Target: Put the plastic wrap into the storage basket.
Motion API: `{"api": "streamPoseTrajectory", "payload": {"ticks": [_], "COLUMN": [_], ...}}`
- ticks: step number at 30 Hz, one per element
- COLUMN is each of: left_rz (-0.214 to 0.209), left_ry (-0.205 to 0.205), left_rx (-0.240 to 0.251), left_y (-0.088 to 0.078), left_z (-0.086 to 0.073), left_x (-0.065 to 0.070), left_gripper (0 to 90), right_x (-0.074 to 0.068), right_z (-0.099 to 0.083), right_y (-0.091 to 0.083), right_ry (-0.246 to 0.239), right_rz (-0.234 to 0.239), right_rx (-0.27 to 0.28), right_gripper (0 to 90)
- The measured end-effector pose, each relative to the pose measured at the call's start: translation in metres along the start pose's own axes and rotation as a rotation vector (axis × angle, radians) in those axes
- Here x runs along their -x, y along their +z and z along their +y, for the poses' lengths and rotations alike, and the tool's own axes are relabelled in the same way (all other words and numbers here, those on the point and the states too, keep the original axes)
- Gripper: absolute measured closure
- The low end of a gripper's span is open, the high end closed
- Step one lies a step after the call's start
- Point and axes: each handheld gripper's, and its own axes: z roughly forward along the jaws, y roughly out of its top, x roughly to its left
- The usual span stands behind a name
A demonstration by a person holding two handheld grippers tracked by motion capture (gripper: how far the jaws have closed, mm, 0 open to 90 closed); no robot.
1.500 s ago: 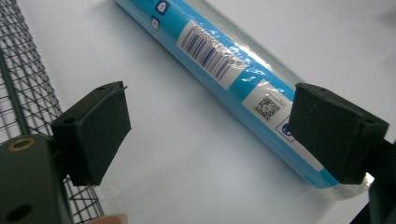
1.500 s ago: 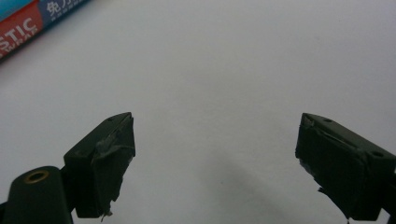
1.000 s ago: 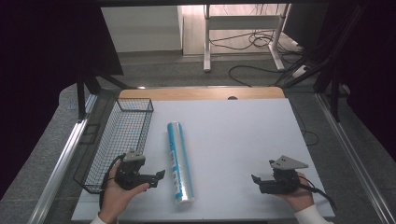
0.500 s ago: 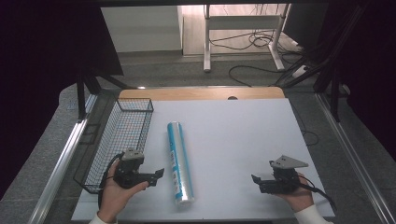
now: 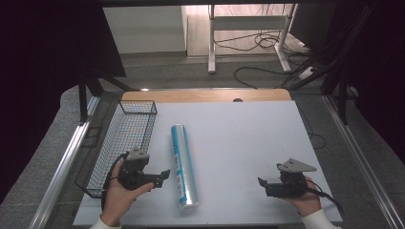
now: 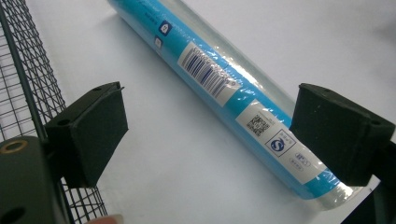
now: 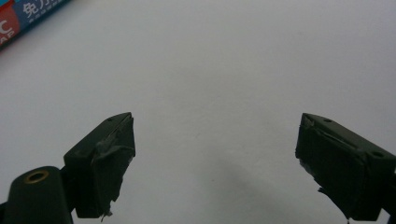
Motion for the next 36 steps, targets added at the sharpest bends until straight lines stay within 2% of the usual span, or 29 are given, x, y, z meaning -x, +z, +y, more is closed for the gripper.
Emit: {"api": "streamPoseTrajectory", "payload": {"ticks": [6, 16, 22, 28, 36], "left_rz": [0.014, 0.013, 0.019, 0.025, 0.043], "left_ry": [-0.014, -0.019, -0.040, -0.068, -0.101], "left_rx": [0.003, 0.000, -0.011, -0.037, -0.100], "left_y": [0.002, 0.006, 0.013, 0.027, 0.052], "left_z": [0.009, 0.022, 0.028, 0.036, 0.043], "left_x": [0.003, 0.011, 0.013, 0.014, 0.013], "left_gripper": [9.4, 7.8, 6.9, 5.9, 5.5], "right_x": [0.002, 0.003, 0.005, 0.006, 0.005], "right_z": [0.002, 0.005, 0.007, 0.008, 0.008], "right_y": [0.000, 0.004, 0.007, 0.009, 0.012], "right_ry": [0.006, 0.001, 0.012, 0.010, 0.006], "right_rz": [0.006, 0.002, 0.005, 0.006, 0.003], "right_rx": [0.009, 0.008, 0.010, 0.010, 0.004], "right_gripper": [12.3, 12.4, 12.6, 12.8, 12.8]}}
